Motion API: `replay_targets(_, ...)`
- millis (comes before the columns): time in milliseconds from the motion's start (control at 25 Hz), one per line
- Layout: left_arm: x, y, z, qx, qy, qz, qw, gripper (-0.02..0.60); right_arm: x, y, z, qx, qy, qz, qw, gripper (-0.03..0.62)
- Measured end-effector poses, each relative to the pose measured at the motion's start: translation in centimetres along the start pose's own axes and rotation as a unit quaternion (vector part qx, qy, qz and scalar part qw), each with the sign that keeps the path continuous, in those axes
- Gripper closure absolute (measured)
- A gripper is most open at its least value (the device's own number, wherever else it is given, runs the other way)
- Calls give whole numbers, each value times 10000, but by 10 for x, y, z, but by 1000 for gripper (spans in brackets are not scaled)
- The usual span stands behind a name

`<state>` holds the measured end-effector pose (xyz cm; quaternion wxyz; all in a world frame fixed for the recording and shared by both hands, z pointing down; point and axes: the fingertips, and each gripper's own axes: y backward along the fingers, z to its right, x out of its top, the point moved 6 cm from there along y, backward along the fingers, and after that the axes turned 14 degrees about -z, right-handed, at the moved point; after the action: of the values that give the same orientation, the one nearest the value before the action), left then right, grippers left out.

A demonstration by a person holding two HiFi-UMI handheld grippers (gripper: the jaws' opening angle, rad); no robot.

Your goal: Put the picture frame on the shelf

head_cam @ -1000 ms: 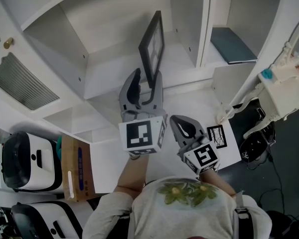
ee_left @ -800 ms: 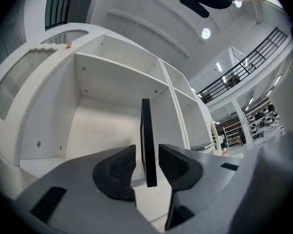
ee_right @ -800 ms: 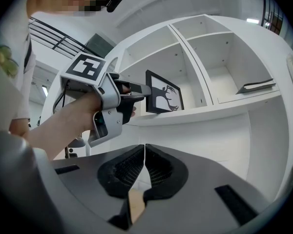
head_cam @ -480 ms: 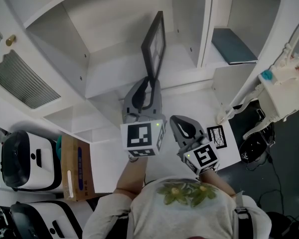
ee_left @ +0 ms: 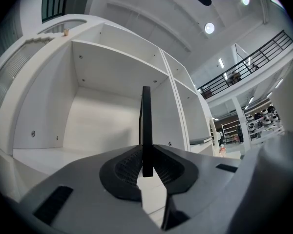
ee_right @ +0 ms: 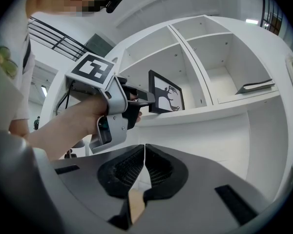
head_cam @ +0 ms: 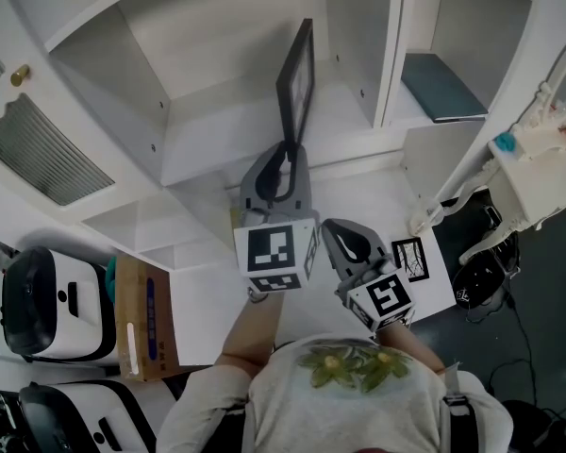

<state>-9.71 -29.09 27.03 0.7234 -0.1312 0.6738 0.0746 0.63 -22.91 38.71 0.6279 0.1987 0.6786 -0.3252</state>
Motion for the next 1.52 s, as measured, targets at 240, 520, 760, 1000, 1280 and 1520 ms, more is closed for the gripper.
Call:
replay_targets(240, 0, -10, -3, 49, 34, -57, 10000, 497, 1, 0, 1, -3, -20, 34, 10000, 562)
replay_targets(520, 1, -23, -5, 65, 46, -94, 9999, 497, 1, -1, 1, -18, -17, 30, 10000, 562)
replay_targets(760, 3, -28, -7, 11, 140, -138, 9998, 497, 0, -2, 3, -31, -42, -54, 10000, 562)
replay_targets(1000, 3, -32, -8, -3, 161, -139, 9998, 497, -2, -4, 3, -17, -64, -60, 10000, 562)
replay_targets(1280, 3, -36, -9, -8, 207, -157, 9997, 497, -2, -3, 4, -25, -61, 3, 10000, 562)
replay_targets(1520, 1, -37, -9, -77, 184, -160, 9997, 497, -3, -3, 4, -13, -74, -9, 10000, 562)
